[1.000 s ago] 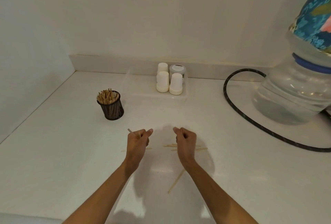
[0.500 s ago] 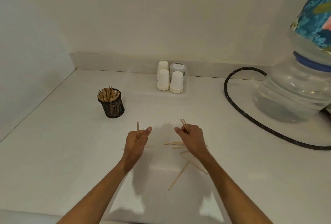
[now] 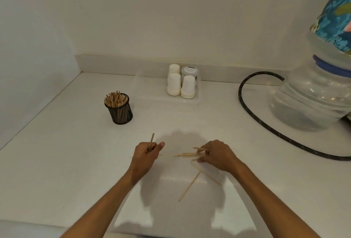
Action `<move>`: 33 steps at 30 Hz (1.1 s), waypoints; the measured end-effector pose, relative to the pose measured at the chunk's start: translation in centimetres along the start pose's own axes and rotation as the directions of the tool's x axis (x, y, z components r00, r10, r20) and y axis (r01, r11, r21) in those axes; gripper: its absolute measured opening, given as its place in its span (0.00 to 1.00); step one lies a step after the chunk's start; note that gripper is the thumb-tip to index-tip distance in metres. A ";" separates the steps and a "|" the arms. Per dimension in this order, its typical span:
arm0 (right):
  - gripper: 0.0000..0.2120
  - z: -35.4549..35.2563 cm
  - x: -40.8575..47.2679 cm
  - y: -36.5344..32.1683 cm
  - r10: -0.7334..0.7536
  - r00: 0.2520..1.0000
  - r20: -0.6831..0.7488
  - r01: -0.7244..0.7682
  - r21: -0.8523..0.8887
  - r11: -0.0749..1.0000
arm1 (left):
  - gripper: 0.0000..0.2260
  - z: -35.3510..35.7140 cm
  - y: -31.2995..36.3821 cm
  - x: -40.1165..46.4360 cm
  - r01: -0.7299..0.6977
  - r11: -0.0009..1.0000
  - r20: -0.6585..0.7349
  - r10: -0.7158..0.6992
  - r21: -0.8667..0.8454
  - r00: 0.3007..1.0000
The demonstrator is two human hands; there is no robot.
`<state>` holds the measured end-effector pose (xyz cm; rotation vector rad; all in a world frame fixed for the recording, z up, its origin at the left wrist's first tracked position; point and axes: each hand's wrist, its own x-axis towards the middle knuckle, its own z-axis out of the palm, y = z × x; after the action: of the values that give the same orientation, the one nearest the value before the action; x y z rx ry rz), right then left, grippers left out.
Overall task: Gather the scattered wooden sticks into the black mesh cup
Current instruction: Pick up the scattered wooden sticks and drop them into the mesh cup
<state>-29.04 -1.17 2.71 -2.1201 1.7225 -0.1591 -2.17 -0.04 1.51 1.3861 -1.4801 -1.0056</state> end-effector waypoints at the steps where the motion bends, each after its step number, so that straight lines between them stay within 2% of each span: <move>1: 0.13 0.1 0.1 -0.1 -0.011 1.000 -0.018 0.011 0.000 1.000 | 0.25 0.0 0.0 0.0 0.000 1.000 0.000 0.000 0.002 1.000; 5: 0.09 0.4 0.5 -0.6 -0.078 0.996 -0.043 0.076 -0.051 0.996 | 0.24 0.2 0.1 0.0 -0.002 1.000 0.003 0.002 0.002 1.000; 11: 0.10 0.7 1.6 -1.7 -0.142 0.988 0.064 0.155 -0.347 0.925 | 0.24 0.5 0.1 0.0 0.004 1.000 -0.010 -0.004 0.000 1.000; 19: 0.11 0.9 1.6 -2.4 -0.104 0.981 0.164 0.160 -0.376 0.913 | 0.23 0.7 0.1 0.1 0.035 0.999 -0.028 -0.035 0.007 0.999; 21: 0.09 0.9 1.7 -2.2 -0.095 0.981 0.168 0.142 -0.298 0.944 | 0.23 0.7 0.3 0.2 0.040 0.999 -0.043 -0.039 0.011 0.998; 22: 0.09 1.1 1.8 -2.0 -0.086 0.984 0.159 0.114 -0.178 0.977 | 0.23 0.6 0.4 0.3 0.039 0.999 -0.055 -0.039 0.012 0.998; 23: 0.08 1.2 1.8 -2.0 -0.075 0.988 0.138 0.074 0.009 0.997 | 0.23 0.5 0.5 0.4 0.038 0.999 -0.068 -0.038 0.010 0.997; 24: 0.09 1.4 1.9 -2.1 -0.058 0.993 0.107 0.031 0.238 0.971 | 0.24 0.4 0.6 0.5 0.040 0.999 -0.079 -0.039 0.005 0.996; 26: 0.12 1.5 2.0 -2.6 0.006 0.999 0.040 -0.030 0.633 0.773 | 0.24 0.3 1.0 0.7 0.056 0.998 -0.090 -0.058 -0.025 0.994; 28: 0.13 1.7 2.3 -3.2 0.085 0.995 0.050 -0.087 0.853 0.515 | 0.24 0.4 1.3 0.8 0.083 0.994 -0.095 -0.089 -0.064 0.991; 31: 0.13 2.1 2.8 -4.2 0.141 0.977 0.162 -0.173 0.983 0.068 | 0.25 0.6 1.6 1.1 0.120 0.987 -0.101 -0.131 -0.105 0.986; 33: 0.12 2.2 3.2 -4.6 0.132 0.974 0.183 -0.168 0.979 -0.115 | 0.25 0.9 1.5 1.3 0.120 0.985 -0.099 -0.132 -0.126 0.986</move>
<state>-23.32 -2.98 1.90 -0.6379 1.0021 -1.0237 -3.54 -1.20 2.75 1.4388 -1.2464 -1.0635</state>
